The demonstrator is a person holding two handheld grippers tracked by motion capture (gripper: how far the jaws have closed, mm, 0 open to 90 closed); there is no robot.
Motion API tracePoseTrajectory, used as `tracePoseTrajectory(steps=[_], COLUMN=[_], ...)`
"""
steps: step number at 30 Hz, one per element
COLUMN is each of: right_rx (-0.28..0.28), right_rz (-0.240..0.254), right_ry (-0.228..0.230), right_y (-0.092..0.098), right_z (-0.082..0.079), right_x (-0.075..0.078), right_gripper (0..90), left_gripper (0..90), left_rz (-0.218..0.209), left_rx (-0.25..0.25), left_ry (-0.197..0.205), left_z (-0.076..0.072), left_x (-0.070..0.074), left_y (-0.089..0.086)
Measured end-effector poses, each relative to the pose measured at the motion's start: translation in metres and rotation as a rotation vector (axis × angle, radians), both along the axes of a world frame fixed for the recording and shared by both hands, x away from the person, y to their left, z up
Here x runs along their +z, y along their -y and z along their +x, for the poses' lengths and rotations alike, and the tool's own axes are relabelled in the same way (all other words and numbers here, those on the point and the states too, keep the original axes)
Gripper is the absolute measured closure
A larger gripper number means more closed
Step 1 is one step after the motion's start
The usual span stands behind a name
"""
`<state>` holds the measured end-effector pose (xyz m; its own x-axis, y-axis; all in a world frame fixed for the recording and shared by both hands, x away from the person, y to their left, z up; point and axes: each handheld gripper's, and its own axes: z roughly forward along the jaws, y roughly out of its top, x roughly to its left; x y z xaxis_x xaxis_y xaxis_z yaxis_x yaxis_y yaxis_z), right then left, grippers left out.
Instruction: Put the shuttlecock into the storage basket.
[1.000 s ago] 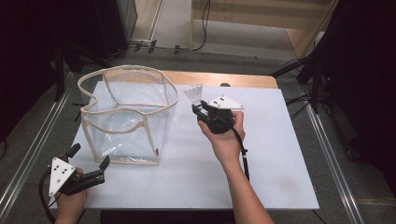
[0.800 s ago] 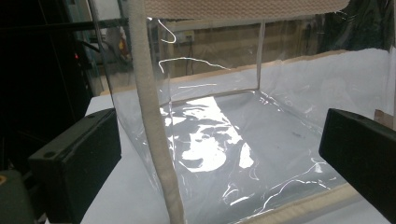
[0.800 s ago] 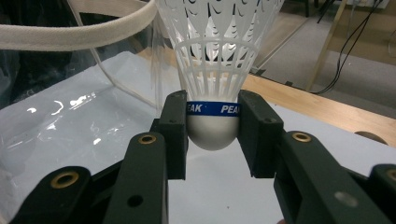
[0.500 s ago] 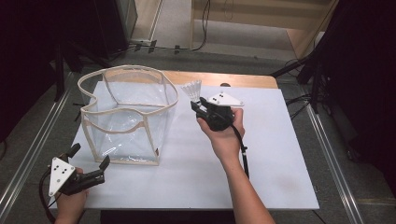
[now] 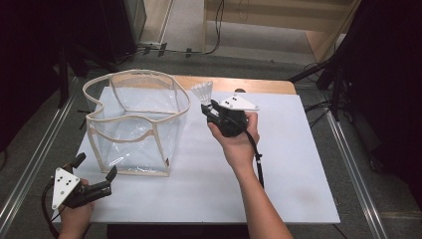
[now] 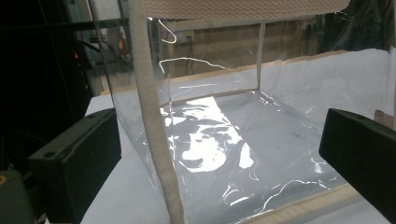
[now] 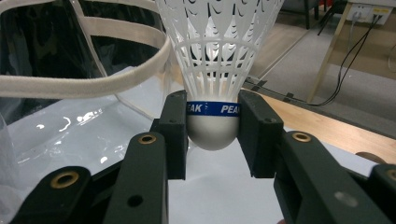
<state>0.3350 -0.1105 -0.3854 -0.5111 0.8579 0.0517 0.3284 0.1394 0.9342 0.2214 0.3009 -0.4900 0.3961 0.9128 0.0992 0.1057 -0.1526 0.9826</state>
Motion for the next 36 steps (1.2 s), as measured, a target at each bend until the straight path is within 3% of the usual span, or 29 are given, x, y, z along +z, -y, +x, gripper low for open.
tracePoseTrajectory(steps=[36], right_rx=[0.032], right_rz=[0.017], right_ry=[0.06], right_y=[-0.019], right_z=[0.001], right_x=[0.025], right_gripper=[62.8], left_gripper=[0.0], left_rz=[0.002], left_rx=[-0.001], left_ry=[0.001], left_z=[0.0], left_x=[0.0], left_y=[0.0])
